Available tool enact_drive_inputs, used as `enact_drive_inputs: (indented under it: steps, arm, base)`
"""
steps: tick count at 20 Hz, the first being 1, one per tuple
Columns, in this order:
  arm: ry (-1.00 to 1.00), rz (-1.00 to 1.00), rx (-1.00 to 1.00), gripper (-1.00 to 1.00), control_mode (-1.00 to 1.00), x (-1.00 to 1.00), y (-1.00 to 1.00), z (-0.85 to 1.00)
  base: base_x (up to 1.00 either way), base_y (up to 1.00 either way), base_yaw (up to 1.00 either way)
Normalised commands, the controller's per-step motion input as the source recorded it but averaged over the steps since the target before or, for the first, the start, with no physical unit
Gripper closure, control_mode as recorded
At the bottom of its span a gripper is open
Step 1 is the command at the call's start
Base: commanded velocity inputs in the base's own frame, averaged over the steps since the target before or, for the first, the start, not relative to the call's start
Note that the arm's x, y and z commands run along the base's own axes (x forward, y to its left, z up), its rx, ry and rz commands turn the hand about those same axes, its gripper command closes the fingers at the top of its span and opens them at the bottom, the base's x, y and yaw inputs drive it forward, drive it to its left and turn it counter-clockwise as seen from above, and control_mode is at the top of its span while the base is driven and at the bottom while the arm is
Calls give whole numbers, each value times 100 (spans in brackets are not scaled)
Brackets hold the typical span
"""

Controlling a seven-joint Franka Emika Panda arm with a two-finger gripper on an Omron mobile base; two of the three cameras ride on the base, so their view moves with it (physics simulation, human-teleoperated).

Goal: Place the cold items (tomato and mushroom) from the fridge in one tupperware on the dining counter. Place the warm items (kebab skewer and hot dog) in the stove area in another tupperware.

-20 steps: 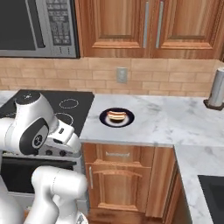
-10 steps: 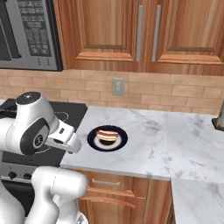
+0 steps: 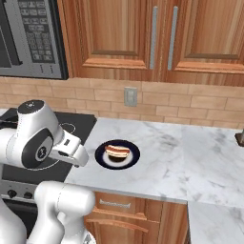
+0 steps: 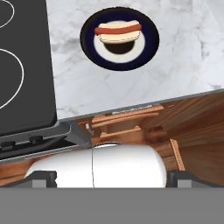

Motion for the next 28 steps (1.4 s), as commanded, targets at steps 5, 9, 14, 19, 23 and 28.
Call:
enact_drive_inputs:
  steps: [5, 9, 14, 19, 23, 28]
  arm:
    - [0, 2, 0, -100, -100, 24, -6, 0]
    - [3, 15, -5, -100, -100, 82, -29, -1]
    - [13, 24, -8, -100, -100, 100, -37, -17]
    - [17, 28, -13, -100, -100, 96, -29, -37]
    - [8, 53, -8, -100, -100, 67, -36, -68]
    - [11, 76, 1, -100, -100, 42, -28, -65]
  base:
    - [0, 0, 0]
    - [0, 0, 0]
    - [0, 0, 0]
    - [0, 0, 0]
    - [0, 0, 0]
    - [0, 0, 0]
